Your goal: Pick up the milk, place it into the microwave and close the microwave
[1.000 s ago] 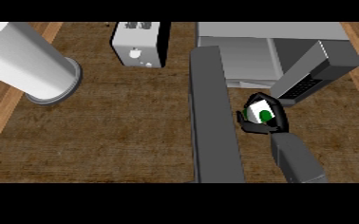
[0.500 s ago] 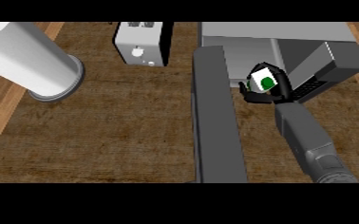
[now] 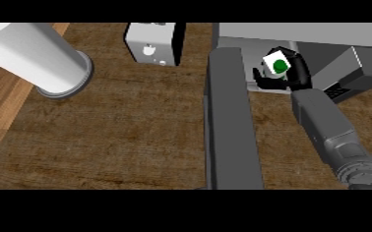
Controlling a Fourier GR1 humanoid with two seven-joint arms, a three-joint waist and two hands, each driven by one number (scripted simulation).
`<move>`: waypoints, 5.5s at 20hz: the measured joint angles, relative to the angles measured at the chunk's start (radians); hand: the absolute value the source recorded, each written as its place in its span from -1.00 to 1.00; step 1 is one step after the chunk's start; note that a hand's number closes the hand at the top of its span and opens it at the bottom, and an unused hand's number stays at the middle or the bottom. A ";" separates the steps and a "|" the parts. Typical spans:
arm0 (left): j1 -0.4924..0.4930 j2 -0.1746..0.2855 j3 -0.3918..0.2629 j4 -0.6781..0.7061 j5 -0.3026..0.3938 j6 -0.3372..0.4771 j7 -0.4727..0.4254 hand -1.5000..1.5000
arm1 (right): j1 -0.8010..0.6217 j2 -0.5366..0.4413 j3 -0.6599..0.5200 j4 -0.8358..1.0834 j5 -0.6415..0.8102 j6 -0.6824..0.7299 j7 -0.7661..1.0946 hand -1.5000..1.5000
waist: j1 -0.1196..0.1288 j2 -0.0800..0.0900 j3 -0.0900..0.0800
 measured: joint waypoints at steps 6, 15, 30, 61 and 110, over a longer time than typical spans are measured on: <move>-0.029 0.008 -0.007 0.007 0.008 -0.002 0.005 -1.00 | -0.049 -0.043 0.008 0.016 0.027 -0.120 0.042 1.00 | 0.026 0.014 0.001; -0.076 0.043 0.000 0.023 0.022 0.009 0.022 -1.00 | -0.091 -0.098 0.007 0.038 0.042 -0.198 0.090 1.00 | 0.059 0.037 0.004; -0.123 0.074 0.003 0.044 0.031 -0.001 0.028 -1.00 | -0.120 -0.155 -0.017 0.052 0.033 -0.248 0.119 1.00 | 0.106 0.062 0.007; -0.224 0.129 0.003 0.112 -0.041 0.006 0.051 -1.00 | -0.271 -0.034 0.026 0.088 0.085 -0.239 0.242 -1.00 | 0.129 0.056 0.000; -0.314 -0.088 -0.407 0.434 -0.610 -0.193 -0.116 1.00 | 0.135 0.143 -0.088 -0.023 -0.071 0.320 -0.063 -1.00 | -0.097 -0.040 -0.005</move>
